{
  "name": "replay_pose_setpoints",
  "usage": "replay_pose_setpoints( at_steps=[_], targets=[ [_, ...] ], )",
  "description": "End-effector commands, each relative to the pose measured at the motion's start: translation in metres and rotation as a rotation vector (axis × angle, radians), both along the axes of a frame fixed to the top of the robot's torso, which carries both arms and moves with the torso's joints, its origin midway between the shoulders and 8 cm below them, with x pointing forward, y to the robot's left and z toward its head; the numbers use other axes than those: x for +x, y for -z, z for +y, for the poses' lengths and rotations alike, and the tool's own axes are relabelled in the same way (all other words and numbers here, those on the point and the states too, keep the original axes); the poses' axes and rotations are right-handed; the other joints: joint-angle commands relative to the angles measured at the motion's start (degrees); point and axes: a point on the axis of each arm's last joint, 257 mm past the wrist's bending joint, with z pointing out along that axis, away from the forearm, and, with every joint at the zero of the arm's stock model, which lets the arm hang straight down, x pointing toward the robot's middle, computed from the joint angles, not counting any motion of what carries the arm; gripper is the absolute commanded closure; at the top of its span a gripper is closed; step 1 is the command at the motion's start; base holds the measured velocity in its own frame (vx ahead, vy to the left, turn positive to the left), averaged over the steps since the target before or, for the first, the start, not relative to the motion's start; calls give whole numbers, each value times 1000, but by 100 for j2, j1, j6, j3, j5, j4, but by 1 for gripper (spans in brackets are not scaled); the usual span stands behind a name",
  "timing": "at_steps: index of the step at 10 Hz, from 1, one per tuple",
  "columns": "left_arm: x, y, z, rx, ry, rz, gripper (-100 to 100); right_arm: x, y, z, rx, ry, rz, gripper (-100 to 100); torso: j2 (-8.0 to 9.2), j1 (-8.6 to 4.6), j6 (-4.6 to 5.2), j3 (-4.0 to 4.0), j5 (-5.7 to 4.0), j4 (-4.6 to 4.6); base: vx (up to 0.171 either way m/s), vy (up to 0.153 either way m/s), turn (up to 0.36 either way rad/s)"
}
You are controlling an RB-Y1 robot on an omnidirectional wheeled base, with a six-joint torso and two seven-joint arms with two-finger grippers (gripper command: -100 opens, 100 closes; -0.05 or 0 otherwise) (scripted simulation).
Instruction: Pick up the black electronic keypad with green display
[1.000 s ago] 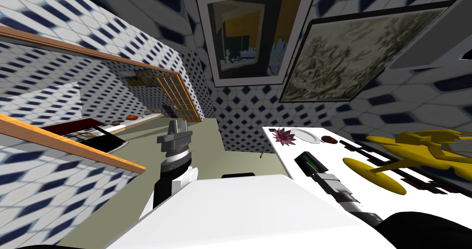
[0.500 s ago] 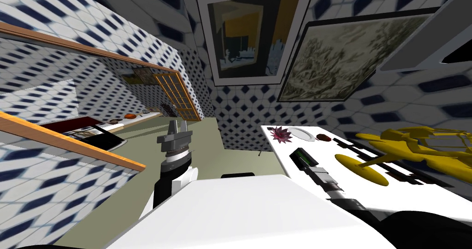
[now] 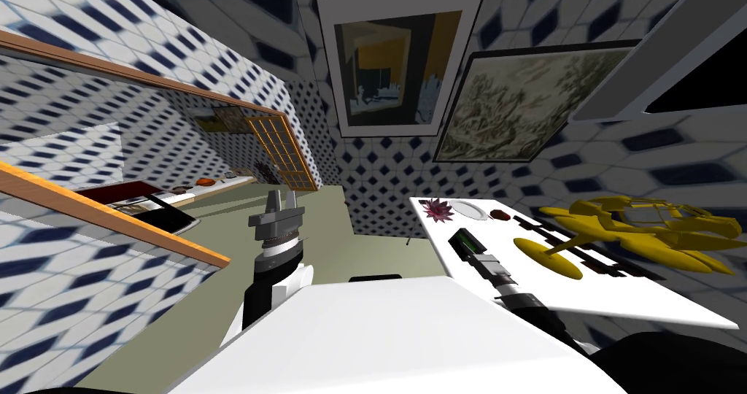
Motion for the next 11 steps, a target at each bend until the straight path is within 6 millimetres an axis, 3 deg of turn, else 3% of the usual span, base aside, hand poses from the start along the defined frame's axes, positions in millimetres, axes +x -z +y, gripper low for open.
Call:
replay_pose_setpoints(
  at_steps=[1, 3, 4, 6, 7, 9, 10, 11],
  targets=[
    [0, 0, 0, 0, 0, 0, 0, 20, 1, 8, 31, 3, -7, 100, 0, 0, 0, 0, 0, 0, -72, -23, -36],
    [0, 0, 0, 0, 0, 0, 0, 20, 8, 12, -3, -17, 20, 100, 3, -3, 1, -3, -18, -8, -65, -17, 4],
    [0, 0, 0, 0, 0, 0, 0, 41, 4, 17, 31, -5, 0, 100, -1, -1, 9, -8, -25, -16, -89, -15, -35],
    [0, 0, 0, 0, 0, 0, 0, 42, 10, 22, -4, -23, 22, 100, 12, -10, 16, -4, -37, -19, -71, -23, -4],
    [0, 0, 0, 0, 0, 0, 0, 61, 5, 26, 30, -9, 1, 100, 7, -11, 19, -9, -44, -25, -103, -38, -33],
    [0, 0, 0, 0, 0, 0, 0, 64, 10, 30, -7, -24, 23, 100, 21, -20, 20, -2, -48, -24, -71, -29, -1],
    [0, 0, 0, 0, 0, 0, 0, 84, 5, 32, 26, 0, 9, 100, 7, -16, 22, -10, -48, -28, -94, -24, -33],
    [0, 0, 0, 0, 0, 0, 0, 85, 7, 35, 2, -13, 17, 100, 13, -23, 20, -8, -52, -28, -94, -23, -1]
  ],
)
